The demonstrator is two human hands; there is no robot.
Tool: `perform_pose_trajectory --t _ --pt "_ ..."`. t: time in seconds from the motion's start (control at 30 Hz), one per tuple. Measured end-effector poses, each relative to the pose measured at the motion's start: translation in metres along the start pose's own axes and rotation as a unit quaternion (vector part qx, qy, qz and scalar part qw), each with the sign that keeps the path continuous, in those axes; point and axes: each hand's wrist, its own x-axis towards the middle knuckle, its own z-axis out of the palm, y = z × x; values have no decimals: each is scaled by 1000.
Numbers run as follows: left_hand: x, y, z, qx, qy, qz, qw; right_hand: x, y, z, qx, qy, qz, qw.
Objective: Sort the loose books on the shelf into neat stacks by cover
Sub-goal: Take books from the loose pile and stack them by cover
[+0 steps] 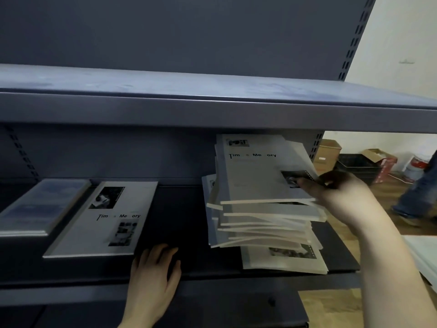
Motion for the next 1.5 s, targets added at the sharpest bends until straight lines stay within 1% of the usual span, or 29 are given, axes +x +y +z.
perform_pose_trajectory --t 0.07,0.17,0.3,0.4,0.6,0.73,1.0,1.13,1.3,1.5 --pt "0 -1 3 3 15 0 1000 1 1 0 66 1 -4 998" --pt "1 0 5 12 31 2 999 1 0 -1 162 -23 -2 986" --pt "1 1 7 9 36 1 999 3 2 1 221 -22 7 975" --pt "1 0 7 2 35 1 999 3 1 3 288 -26 27 957" --pt "1 -2 6 -3 6 -2 1000 4 2 8 360 -37 48 931" --pt "0 -2 6 -1 -10 -6 1000 1 1 9 415 -33 40 908" --pt "-2 -3 -7 -17 -20 -3 1000 -21 -14 23 488 5 10 873" --pt "-4 -24 -20 -21 -2 -19 1000 -42 -33 33 480 15 -30 877" --pt "-9 -73 -37 -13 30 -49 998 -74 -67 63 480 -22 -43 876" --pt "-14 -146 -56 17 16 -64 998 -104 -111 133 490 -64 -7 869"
